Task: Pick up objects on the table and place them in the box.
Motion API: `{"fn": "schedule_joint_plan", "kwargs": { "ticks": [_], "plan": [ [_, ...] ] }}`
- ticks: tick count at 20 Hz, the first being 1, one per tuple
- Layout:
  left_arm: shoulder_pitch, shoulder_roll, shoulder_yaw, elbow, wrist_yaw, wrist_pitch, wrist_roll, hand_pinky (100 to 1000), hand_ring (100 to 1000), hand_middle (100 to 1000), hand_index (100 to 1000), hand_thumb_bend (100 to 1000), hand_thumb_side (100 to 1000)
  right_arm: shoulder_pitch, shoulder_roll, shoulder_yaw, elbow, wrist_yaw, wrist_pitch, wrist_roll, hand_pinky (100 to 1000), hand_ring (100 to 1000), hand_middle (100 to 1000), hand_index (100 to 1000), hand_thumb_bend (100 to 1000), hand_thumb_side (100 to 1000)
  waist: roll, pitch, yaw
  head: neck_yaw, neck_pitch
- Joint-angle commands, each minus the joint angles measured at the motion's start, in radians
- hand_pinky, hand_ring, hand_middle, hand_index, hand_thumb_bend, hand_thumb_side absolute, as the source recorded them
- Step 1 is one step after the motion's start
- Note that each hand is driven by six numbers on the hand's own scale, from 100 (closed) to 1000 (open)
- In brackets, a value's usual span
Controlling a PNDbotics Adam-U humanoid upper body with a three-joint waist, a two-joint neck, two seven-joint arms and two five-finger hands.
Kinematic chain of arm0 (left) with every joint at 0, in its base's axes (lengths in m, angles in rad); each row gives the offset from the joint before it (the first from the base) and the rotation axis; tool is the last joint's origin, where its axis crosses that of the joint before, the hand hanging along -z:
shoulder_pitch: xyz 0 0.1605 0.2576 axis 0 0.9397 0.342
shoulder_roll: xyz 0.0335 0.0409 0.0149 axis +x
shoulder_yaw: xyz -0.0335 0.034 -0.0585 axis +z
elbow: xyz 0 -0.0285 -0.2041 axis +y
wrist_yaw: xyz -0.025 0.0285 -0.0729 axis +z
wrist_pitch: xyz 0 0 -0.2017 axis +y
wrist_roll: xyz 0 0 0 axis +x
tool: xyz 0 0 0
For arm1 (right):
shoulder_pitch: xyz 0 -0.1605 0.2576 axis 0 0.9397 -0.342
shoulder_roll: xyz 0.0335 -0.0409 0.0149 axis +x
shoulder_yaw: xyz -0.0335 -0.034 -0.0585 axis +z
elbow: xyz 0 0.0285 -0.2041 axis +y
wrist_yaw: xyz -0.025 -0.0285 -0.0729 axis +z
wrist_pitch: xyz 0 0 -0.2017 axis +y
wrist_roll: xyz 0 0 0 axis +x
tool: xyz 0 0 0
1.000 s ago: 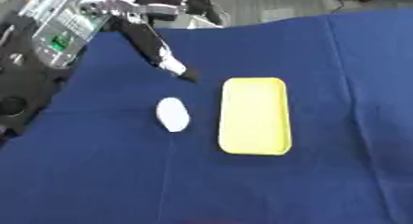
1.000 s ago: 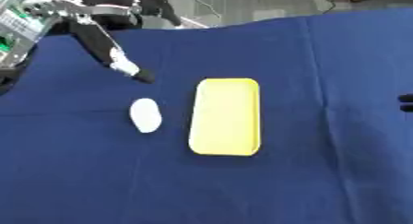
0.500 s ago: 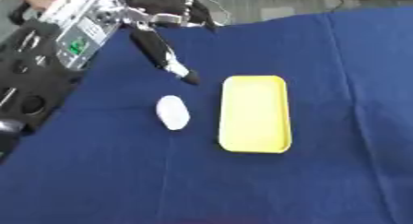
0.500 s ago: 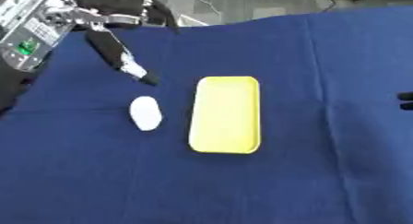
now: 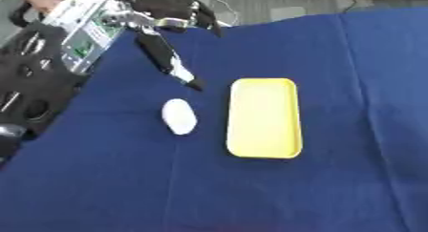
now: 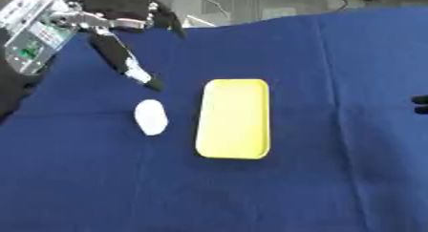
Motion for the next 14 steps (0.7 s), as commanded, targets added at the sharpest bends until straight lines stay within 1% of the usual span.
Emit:
{"fn": "schedule_joint_plan", "kwargs": {
  "ticks": [1, 2, 4, 5, 6, 7, 8, 9, 14],
  "plan": [
    [-0.028, 0.038, -0.003, -0.027, -0.028, -0.112, -0.081, 893, 895, 833, 950, 847, 824, -0.006, -0.014, -0.002, -0.013, -0.002, 0.0, 0.004, 670, 687, 885, 969, 320, 788, -0.004, -0.01, -0.001, 0.011, -0.006],
    [-0.032, 0.043, -0.007, -0.042, -0.044, -0.129, -0.08, 895, 896, 834, 952, 855, 832, -0.006, -0.015, -0.002, -0.013, -0.002, 0.0, 0.004, 671, 687, 885, 969, 320, 788, -0.004, -0.01, -0.001, 0.011, -0.006],
    [-0.042, 0.054, -0.019, -0.085, -0.085, -0.17, -0.073, 907, 906, 843, 980, 853, 922, -0.006, -0.015, -0.002, -0.013, -0.001, 0.0, 0.005, 671, 687, 885, 969, 319, 788, -0.003, -0.01, -0.001, 0.01, -0.006],
    [-0.046, 0.06, -0.024, -0.106, -0.105, -0.19, -0.067, 911, 909, 845, 987, 850, 944, -0.006, -0.016, -0.002, -0.013, -0.001, 0.0, 0.005, 670, 687, 885, 969, 319, 788, -0.002, -0.01, -0.001, 0.01, -0.007],
    [-0.047, 0.066, -0.028, -0.125, -0.124, -0.207, -0.06, 912, 910, 846, 990, 850, 945, -0.006, -0.016, -0.002, -0.013, -0.001, 0.0, 0.005, 670, 687, 885, 969, 319, 788, -0.001, -0.01, -0.001, 0.01, -0.007],
    [-0.047, 0.07, -0.03, -0.138, -0.139, -0.219, -0.053, 913, 911, 847, 997, 854, 976, -0.006, -0.017, -0.002, -0.013, -0.001, 0.0, 0.005, 671, 687, 885, 969, 319, 788, -0.001, -0.009, 0.0, 0.01, -0.007],
    [-0.047, 0.073, -0.032, -0.147, -0.15, -0.229, -0.046, 913, 911, 847, 997, 854, 976, -0.005, -0.017, -0.002, -0.013, -0.001, 0.0, 0.005, 671, 687, 885, 969, 319, 788, 0.0, -0.009, 0.0, 0.01, -0.007],
    [-0.046, 0.074, -0.034, -0.152, -0.158, -0.237, -0.041, 913, 912, 847, 999, 858, 1000, -0.005, -0.017, -0.002, -0.013, 0.0, 0.0, 0.005, 671, 687, 885, 969, 319, 788, 0.0, -0.009, 0.0, 0.01, -0.006],
    [-0.047, 0.069, -0.041, -0.146, -0.183, -0.259, -0.027, 911, 911, 848, 999, 857, 1000, -0.006, -0.017, -0.003, -0.014, 0.0, 0.0, 0.005, 671, 687, 885, 969, 318, 788, -0.001, -0.009, -0.001, 0.009, -0.007]
  ]
}}
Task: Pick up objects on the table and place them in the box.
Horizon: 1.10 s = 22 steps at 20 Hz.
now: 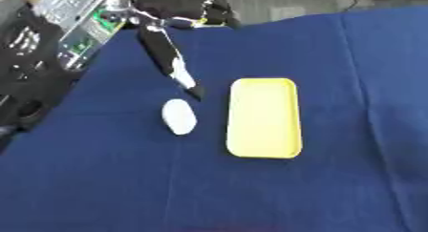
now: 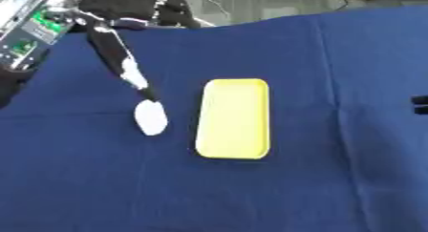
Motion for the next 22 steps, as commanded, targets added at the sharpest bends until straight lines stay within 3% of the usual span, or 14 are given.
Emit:
{"fn": "schedule_joint_plan", "kwargs": {
  "ticks": [1, 22],
  "plan": [
    [-0.023, 0.023, 0.004, -0.005, -0.016, -0.154, -0.133, 911, 911, 847, 999, 857, 999, -0.006, -0.017, -0.003, -0.014, 0.0, -0.004, 0.001, 671, 687, 885, 969, 318, 788, -0.005, -0.01, 0.0, 0.009, -0.007],
    [-0.001, 0.004, 0.026, 0.11, -0.148, -0.176, -0.089, 908, 908, 837, 977, 851, 969, -0.007, -0.016, -0.005, -0.013, 0.0, -0.005, 0.001, 671, 688, 886, 970, 315, 790, -0.008, -0.005, 0.001, 0.007, -0.009]
  ]
}}
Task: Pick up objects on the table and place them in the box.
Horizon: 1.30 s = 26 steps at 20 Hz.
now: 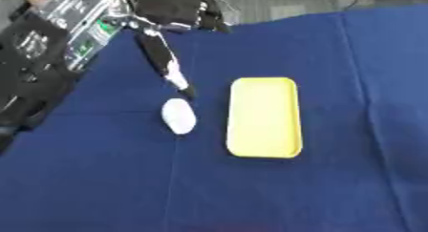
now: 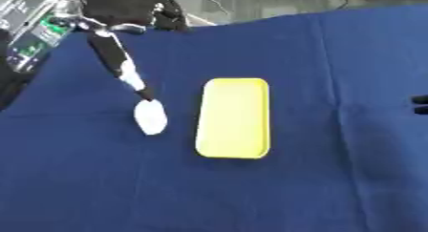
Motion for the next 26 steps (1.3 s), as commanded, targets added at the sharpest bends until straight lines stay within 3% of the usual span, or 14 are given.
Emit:
{"fn": "schedule_joint_plan", "kwargs": {
  "ticks": [1, 14, 15, 16, 26],
  "plan": [
    [-0.01, 0.014, 0.021, 0.013, -0.027, -0.142, -0.121, 908, 908, 837, 977, 852, 972, -0.007, -0.016, -0.005, -0.013, 0.0, -0.005, 0.001, 671, 688, 886, 970, 315, 790, -0.007, -0.01, 0.001, 0.007, -0.009],
    [0.014, 0.009, 0.003, 0.052, -0.058, -0.174, -0.097, 904, 905, 834, 970, 856, 1000, -0.008, -0.015, -0.005, -0.014, 0.0, -0.005, 0.002, 671, 688, 886, 970, 312, 790, -0.007, -0.008, -0.002, 0.005, -0.009],
    [0.016, 0.008, 0.002, 0.054, -0.061, -0.175, -0.096, 904, 905, 834, 970, 889, 983, -0.008, -0.015, -0.005, -0.014, 0.0, -0.005, 0.003, 671, 688, 886, 970, 311, 788, -0.007, -0.007, -0.002, 0.005, -0.009],
    [0.019, 0.006, 0.002, 0.056, -0.062, -0.176, -0.095, 903, 905, 835, 970, 856, 1000, -0.008, -0.015, -0.005, -0.014, 0.0, -0.005, 0.003, 671, 688, 886, 970, 312, 790, -0.007, -0.007, -0.002, 0.005, -0.009],
    [0.04, -0.002, -0.004, 0.083, -0.08, -0.186, -0.088, 899, 902, 830, 960, 860, 1000, -0.01, -0.015, -0.003, -0.014, -0.002, -0.005, 0.005, 671, 688, 886, 970, 310, 790, -0.009, -0.004, -0.002, 0.007, -0.01]
  ]
}}
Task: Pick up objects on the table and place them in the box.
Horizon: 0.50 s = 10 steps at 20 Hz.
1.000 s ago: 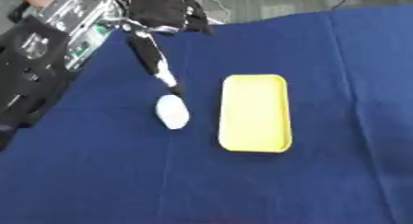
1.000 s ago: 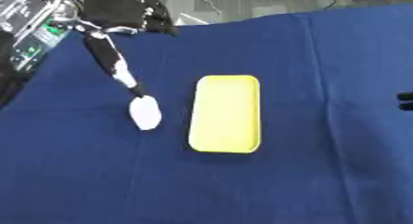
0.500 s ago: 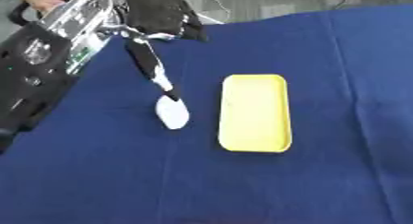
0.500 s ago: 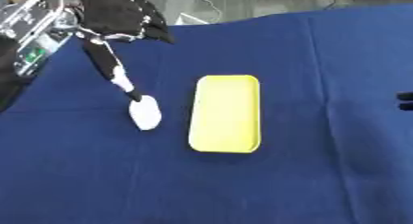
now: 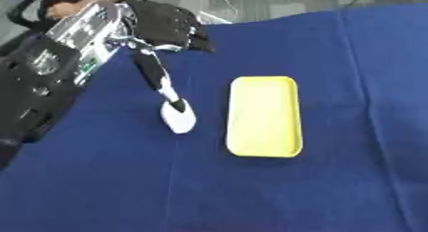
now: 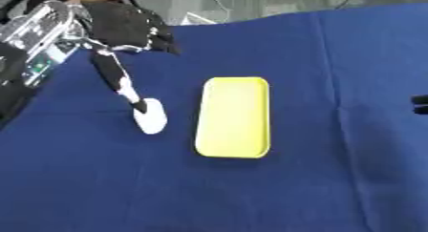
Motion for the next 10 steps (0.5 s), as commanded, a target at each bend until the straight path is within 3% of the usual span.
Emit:
{"fn": "schedule_joint_plan", "kwargs": {
  "ticks": [1, 4, 10],
  "plan": [
    [-0.005, 0.014, 0.008, 0.004, -0.007, -0.139, -0.133, 899, 902, 830, 960, 860, 1000, -0.01, -0.014, -0.003, -0.014, -0.002, -0.002, 0.001, 671, 688, 886, 970, 310, 790, -0.009, -0.011, -0.001, 0.007, -0.01],
    [0.005, 0.011, 0.015, 0.027, 0.009, -0.131, -0.128, 890, 894, 830, 954, 865, 993, -0.011, -0.014, -0.003, -0.014, -0.003, -0.002, 0.002, 671, 688, 886, 970, 309, 790, -0.009, -0.01, -0.001, 0.007, -0.011],
    [0.026, 0.004, 0.048, 0.136, 0.149, -0.074, -0.135, 876, 885, 836, 953, 878, 976, -0.012, -0.012, -0.004, -0.013, -0.004, -0.002, 0.002, 671, 688, 886, 971, 308, 790, -0.011, -0.008, -0.001, 0.006, -0.013]
  ]
}}
